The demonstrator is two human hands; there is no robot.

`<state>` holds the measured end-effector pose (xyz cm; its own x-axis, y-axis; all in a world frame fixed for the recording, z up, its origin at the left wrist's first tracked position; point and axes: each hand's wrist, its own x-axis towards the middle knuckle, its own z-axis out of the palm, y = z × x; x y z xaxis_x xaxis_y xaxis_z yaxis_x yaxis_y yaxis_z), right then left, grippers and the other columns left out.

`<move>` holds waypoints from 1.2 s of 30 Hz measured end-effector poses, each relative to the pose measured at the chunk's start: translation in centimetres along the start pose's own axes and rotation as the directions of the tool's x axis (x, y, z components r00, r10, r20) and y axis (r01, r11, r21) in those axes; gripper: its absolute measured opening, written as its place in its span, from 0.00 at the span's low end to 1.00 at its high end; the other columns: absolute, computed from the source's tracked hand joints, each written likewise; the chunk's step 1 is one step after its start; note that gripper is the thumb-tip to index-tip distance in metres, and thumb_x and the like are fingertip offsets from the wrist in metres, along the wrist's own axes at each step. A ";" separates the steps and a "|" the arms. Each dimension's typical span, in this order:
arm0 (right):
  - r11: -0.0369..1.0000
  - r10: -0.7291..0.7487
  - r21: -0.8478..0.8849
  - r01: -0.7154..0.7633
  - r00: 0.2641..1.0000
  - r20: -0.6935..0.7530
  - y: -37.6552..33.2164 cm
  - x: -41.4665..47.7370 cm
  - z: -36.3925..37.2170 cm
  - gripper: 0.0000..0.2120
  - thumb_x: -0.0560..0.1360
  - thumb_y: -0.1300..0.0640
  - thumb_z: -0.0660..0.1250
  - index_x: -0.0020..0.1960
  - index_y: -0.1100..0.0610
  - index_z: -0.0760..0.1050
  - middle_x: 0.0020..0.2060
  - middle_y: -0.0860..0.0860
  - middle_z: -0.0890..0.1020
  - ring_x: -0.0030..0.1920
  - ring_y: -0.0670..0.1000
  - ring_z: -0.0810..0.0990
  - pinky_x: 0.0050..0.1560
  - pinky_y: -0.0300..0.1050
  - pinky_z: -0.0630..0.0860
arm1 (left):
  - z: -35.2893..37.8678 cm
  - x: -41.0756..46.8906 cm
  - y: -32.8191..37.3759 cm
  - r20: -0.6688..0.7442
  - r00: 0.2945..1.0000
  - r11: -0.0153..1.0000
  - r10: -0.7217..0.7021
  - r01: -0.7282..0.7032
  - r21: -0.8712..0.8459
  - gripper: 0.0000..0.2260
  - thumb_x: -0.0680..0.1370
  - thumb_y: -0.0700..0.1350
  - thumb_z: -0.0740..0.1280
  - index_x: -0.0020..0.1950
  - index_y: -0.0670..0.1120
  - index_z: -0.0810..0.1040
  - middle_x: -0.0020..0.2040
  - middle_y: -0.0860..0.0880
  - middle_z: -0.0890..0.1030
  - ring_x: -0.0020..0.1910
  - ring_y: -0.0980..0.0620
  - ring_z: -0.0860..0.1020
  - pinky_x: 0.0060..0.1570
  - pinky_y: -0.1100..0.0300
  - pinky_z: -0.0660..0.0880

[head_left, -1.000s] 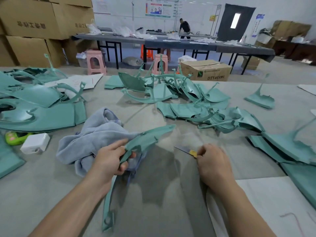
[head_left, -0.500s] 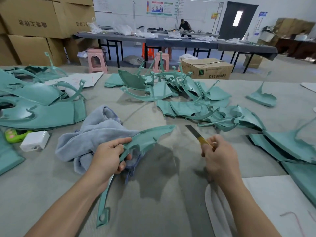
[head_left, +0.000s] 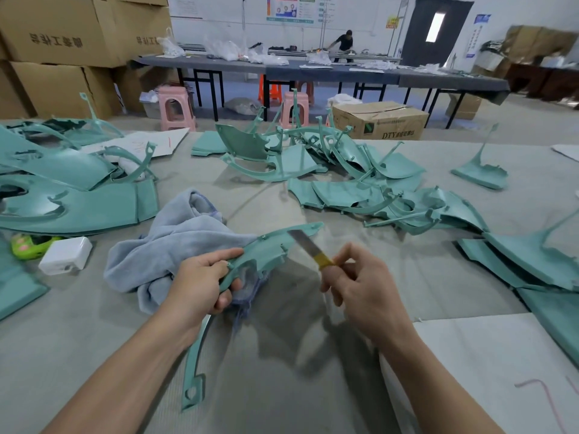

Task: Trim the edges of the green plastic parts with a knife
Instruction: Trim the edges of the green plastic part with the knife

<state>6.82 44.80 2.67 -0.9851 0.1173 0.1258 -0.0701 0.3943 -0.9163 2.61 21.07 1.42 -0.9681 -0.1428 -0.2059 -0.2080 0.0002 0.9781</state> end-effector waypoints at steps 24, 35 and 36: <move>0.970 0.196 0.186 -0.157 0.957 -0.215 1.4 2.6 0.0 0.11 0.80 0.60 0.68 0.39 0.53 0.75 0.28 0.50 0.81 0.29 0.46 0.77 0.33 0.42 0.72 | -0.2 0.6 -0.5 0.008 1.000 1.000 0.027 -0.027 0.003 0.18 0.82 0.35 0.57 0.55 0.51 0.84 0.28 0.44 0.78 0.18 0.53 0.63 0.20 0.69 0.60; 0.979 0.176 0.139 -0.151 0.966 -0.190 1.1 2.0 0.3 0.10 0.80 0.59 0.68 0.40 0.54 0.75 0.29 0.50 0.81 0.28 0.43 0.75 0.33 0.39 0.71 | 0.0 0.8 -0.8 0.010 0.998 0.998 0.058 -0.058 0.029 0.18 0.82 0.35 0.58 0.54 0.51 0.85 0.29 0.43 0.78 0.19 0.53 0.63 0.22 0.69 0.60; 0.983 0.173 0.093 -0.157 0.962 -0.210 1.2 2.2 0.2 0.10 0.80 0.58 0.69 0.40 0.53 0.75 0.29 0.50 0.82 0.28 0.43 0.75 0.33 0.39 0.70 | 0.0 0.8 -0.8 0.010 0.998 0.998 0.055 -0.056 0.028 0.18 0.82 0.35 0.58 0.54 0.51 0.85 0.29 0.43 0.78 0.19 0.52 0.63 0.22 0.68 0.60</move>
<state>4.51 45.32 1.75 -0.9272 0.3722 0.0423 0.0707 0.2847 -0.9560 1.98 20.98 0.43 -0.9795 -0.1328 -0.1516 -0.1576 0.0360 0.9868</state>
